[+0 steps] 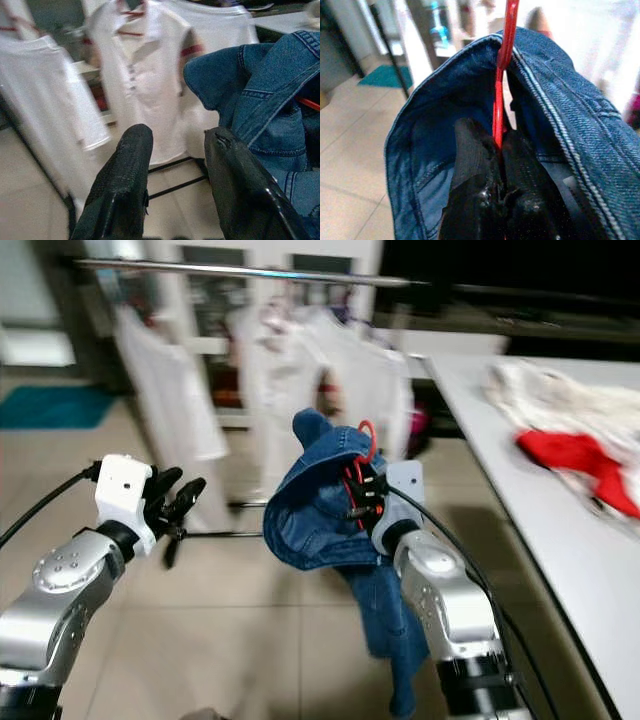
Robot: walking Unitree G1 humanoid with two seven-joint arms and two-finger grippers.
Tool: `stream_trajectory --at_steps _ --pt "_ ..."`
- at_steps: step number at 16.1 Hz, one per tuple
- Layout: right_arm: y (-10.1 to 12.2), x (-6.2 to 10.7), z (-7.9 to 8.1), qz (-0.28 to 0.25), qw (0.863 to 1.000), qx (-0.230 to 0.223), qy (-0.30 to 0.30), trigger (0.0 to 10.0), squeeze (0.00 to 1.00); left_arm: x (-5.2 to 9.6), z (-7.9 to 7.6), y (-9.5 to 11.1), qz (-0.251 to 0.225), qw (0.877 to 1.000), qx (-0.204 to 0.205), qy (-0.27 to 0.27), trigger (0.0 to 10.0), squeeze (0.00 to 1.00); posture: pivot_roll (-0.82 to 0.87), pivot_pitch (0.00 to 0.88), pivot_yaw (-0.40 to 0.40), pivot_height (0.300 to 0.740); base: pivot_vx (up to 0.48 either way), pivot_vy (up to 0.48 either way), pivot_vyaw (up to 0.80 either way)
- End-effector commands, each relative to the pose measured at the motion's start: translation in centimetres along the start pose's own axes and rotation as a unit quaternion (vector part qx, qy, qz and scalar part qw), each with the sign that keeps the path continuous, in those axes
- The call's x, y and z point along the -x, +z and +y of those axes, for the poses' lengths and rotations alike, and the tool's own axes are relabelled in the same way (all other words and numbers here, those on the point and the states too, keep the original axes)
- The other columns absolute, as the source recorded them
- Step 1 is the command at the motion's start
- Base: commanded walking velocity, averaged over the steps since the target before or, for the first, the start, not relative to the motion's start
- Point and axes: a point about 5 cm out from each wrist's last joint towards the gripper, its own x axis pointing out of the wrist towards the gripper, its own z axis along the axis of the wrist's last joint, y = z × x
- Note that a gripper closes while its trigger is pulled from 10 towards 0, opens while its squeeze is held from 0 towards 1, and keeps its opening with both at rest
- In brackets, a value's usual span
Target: Hang hanger
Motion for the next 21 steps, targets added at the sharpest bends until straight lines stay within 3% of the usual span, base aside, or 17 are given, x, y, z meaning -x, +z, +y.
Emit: stream_trajectory --at_steps 1,5,7,14,21 --pt "0.9 -0.2 0.3 -0.019 1.0 0.013 0.008 10.0 0.0 0.0 0.0 0.1 -0.003 1.0 -0.002 -0.003 10.0 0.0 0.02 0.0 -0.016 0.74 0.322 0.0 0.0" --pt "1.2 -0.5 0.4 -0.025 1.0 0.013 -0.001 10.0 0.0 0.0 0.0 0.2 -0.003 1.0 -0.004 -0.005 10.0 0.0 0.03 0.0 -0.018 0.74 0.325 0.0 0.79" --pt "1.5 -0.5 0.1 -0.037 0.999 0.002 -0.015 10.0 0.0 0.1 0.1 0.2 -0.004 1.0 -0.003 -0.002 10.0 0.0 0.03 0.0 -0.02 0.74 0.326 0.0 0.0" --pt "1.9 -0.4 -1.1 -0.027 0.996 0.062 -0.051 10.0 0.0 0.4 0.3 0.0 -0.001 1.0 -0.006 0.002 10.0 0.0 0.03 0.0 -0.028 0.74 0.326 0.0 0.0" --pt "1.9 -0.5 -0.1 -0.027 0.998 0.054 -0.023 10.0 0.0 0.6 0.4 0.0 0.0 1.0 -0.01 0.001 10.0 0.0 0.04 0.0 -0.029 0.74 0.327 0.0 0.0"
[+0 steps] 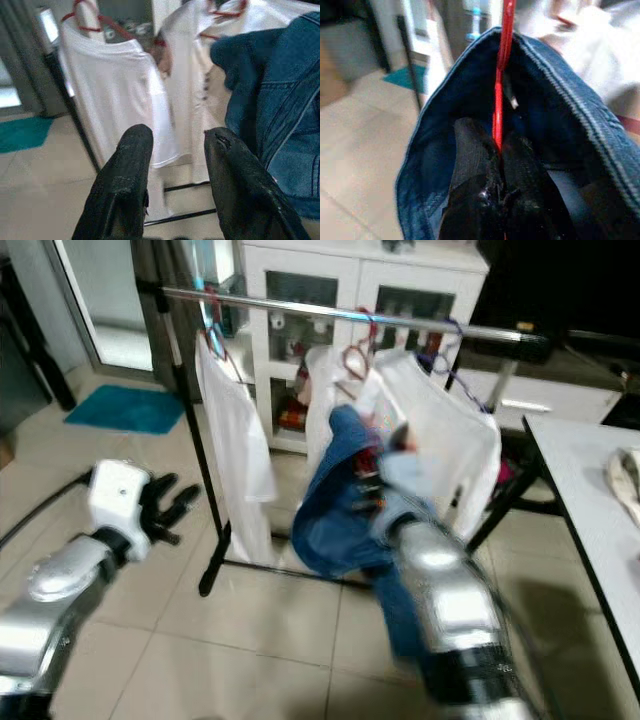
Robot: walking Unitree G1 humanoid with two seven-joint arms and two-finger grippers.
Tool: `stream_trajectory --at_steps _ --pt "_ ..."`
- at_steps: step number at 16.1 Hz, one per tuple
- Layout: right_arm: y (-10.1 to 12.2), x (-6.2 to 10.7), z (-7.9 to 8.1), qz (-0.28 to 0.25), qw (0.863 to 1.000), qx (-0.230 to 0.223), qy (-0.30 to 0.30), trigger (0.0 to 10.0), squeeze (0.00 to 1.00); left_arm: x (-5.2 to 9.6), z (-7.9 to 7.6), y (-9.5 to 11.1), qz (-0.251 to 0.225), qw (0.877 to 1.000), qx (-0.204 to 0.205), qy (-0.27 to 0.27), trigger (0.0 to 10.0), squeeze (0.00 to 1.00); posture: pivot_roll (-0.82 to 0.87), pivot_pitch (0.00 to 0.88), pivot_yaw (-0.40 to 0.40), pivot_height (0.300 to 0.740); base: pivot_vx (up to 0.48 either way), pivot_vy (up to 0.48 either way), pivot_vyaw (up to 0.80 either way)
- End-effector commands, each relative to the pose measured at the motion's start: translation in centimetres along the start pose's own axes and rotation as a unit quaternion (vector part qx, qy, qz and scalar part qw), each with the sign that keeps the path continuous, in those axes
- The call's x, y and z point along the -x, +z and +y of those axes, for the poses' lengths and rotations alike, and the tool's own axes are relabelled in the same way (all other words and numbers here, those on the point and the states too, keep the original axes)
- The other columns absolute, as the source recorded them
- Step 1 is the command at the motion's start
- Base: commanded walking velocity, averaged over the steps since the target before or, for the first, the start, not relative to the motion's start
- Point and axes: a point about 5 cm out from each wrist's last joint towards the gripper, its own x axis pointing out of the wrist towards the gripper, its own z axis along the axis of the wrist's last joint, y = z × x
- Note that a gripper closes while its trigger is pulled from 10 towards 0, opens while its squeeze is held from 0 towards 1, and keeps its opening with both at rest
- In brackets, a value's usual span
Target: Hang hanger
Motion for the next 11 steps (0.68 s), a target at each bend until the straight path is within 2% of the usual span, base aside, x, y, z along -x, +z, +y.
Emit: stream_trajectory --at_steps 1,11 --pt "1.03 0.37 -1.05 -0.018 1.0 0.009 -0.016 10.0 0.0 -0.19 -0.5 0.53 -0.011 1.0 -0.003 -0.008 10.0 0.0 0.04 0.0 -0.029 0.74 0.326 0.0 0.0" --pt "1.11 0.27 -0.85 -0.016 1.0 -0.004 -0.012 10.0 0.0 -0.15 -0.51 0.54 -0.008 1.0 -0.007 -0.01 10.0 0.0 0.04 0.0 -0.029 0.74 0.327 0.0 0.0"
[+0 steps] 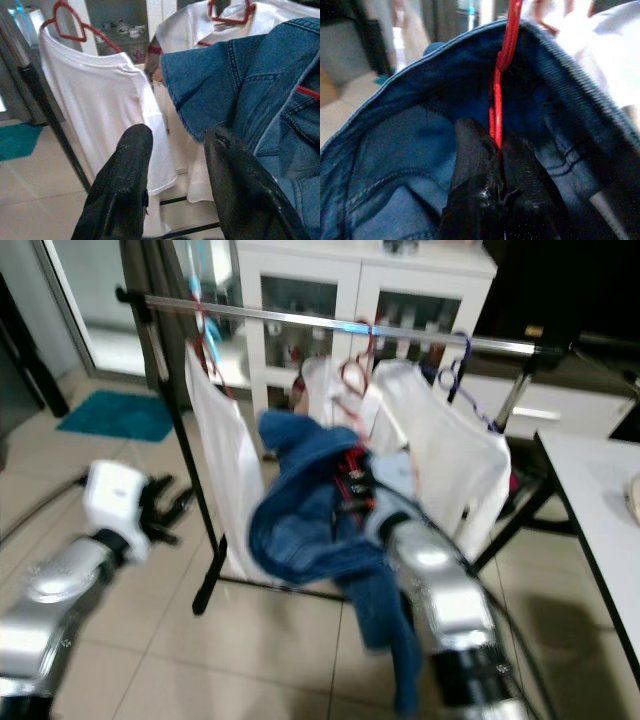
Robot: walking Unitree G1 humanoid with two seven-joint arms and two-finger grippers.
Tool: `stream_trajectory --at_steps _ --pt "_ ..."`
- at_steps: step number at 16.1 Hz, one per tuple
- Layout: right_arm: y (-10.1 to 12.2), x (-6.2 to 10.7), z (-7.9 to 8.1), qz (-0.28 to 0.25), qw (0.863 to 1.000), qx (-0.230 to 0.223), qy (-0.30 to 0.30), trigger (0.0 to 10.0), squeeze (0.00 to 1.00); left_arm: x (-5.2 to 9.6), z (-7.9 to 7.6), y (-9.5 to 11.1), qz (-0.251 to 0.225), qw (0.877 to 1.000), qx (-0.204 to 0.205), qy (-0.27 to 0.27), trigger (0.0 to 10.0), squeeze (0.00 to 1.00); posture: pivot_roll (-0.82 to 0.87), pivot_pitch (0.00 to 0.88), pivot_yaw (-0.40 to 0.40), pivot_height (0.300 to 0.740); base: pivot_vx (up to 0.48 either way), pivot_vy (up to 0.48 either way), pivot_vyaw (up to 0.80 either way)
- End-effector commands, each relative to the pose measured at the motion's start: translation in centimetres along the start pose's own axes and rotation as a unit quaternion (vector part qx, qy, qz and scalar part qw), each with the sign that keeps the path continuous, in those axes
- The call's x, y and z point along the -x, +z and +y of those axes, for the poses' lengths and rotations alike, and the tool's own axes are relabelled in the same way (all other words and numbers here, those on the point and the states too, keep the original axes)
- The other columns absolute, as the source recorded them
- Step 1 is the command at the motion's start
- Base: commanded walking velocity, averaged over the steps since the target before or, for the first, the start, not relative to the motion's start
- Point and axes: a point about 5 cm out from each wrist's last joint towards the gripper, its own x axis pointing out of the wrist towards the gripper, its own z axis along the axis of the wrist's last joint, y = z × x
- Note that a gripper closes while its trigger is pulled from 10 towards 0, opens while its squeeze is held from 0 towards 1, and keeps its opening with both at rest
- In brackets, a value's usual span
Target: Hang hanger
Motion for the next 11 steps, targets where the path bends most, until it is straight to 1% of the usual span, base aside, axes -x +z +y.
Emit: stream_trajectory --at_steps 1,8,11 --pt "1.13 -0.24 0.46 -0.022 1.0 0.0 0.005 10.0 0.0 0.19 0.74 0.52 -0.005 1.0 -0.011 0.011 10.0 0.0 0.04 0.0 -0.028 0.74 0.326 0.0 0.0" --pt "1.22 -0.43 0.46 -0.021 1.0 0.001 0.004 10.0 0.0 0.18 0.77 0.53 -0.004 1.0 -0.013 0.009 10.0 0.0 0.04 0.0 -0.028 0.74 0.326 0.0 0.0" --pt "1.14 -0.42 0.49 -0.023 1.0 -0.008 -0.002 10.0 0.0 0.12 0.75 0.59 -0.005 1.0 -0.013 0.006 10.0 0.0 0.04 0.0 -0.023 0.74 0.328 0.0 0.0"
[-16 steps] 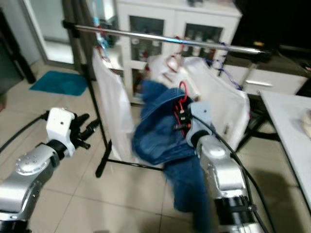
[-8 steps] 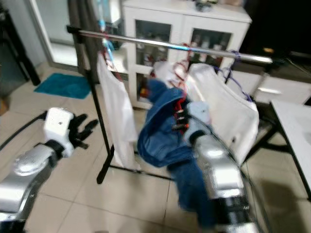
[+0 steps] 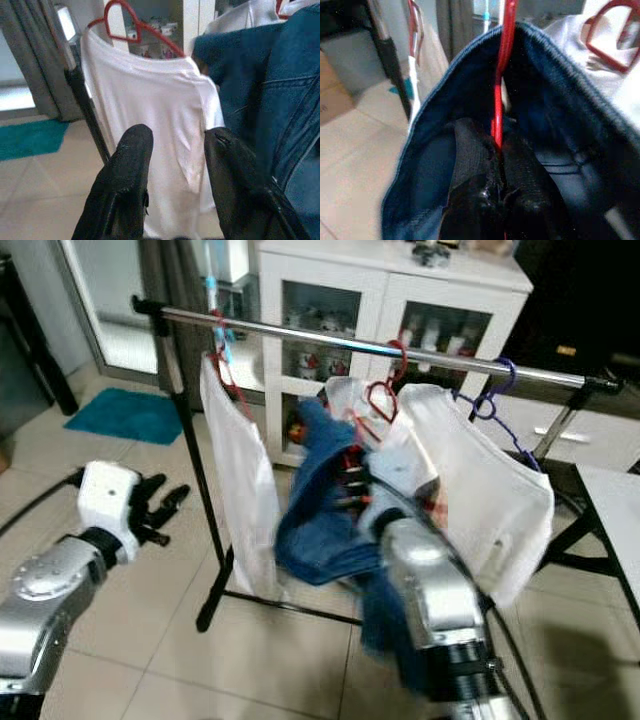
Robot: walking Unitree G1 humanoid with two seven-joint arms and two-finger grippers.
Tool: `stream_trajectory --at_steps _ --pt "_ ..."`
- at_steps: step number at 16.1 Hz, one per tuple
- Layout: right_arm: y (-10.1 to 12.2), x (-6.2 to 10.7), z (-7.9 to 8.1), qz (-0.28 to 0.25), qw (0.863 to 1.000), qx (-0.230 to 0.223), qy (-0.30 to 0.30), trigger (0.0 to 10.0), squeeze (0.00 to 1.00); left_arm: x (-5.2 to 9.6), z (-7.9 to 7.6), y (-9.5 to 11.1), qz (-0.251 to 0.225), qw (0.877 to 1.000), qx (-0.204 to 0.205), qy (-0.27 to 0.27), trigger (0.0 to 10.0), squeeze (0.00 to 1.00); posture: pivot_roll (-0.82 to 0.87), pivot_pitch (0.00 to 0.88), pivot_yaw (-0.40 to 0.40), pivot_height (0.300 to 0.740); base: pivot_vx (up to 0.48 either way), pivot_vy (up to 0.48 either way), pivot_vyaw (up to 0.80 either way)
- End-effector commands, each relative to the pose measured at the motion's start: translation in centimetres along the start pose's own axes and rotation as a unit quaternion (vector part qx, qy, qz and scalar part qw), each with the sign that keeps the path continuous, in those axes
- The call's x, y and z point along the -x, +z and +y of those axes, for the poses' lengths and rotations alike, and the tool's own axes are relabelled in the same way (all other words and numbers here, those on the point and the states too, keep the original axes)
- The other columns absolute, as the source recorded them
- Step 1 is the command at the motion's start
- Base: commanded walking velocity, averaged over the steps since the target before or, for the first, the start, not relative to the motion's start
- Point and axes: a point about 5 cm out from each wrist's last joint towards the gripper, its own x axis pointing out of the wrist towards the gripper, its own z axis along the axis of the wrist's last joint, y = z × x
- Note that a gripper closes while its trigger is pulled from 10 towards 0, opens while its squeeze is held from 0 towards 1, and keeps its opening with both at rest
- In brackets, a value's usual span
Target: Hang hanger
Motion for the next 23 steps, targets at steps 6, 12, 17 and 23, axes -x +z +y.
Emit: stream_trajectory --at_steps 6,12,17,23 --pt "0.7 0.3 -1.0 -0.015 1.0 0.003 -0.021 10.0 0.0 -0.4 -0.8 0.5 -0.008 1.0 -0.002 -0.022 10.0 0.0 0.04 0.0 -0.017 0.74 0.326 0.0 0.0" --pt "0.7 0.0 -0.7 -0.015 1.0 0.016 -0.02 10.0 0.0 -0.2 -0.8 0.4 -0.006 1.0 -0.007 -0.026 10.0 0.0 0.05 0.0 -0.019 0.74 0.326 0.0 0.0" --pt "1.9 -0.1 -0.3 -0.04 0.999 0.015 -0.018 10.0 0.0 -0.1 -0.7 0.4 -0.005 1.0 -0.01 -0.028 10.0 0.0 0.05 0.0 -0.015 0.74 0.325 0.0 0.24" --pt "3.6 0.0 -0.9 -0.086 0.995 0.027 -0.049 10.0 0.0 -0.3 -1.5 0.8 -0.025 0.998 -0.016 -0.059 10.0 0.0 0.05 0.0 -0.011 0.74 0.211 0.0 0.0"
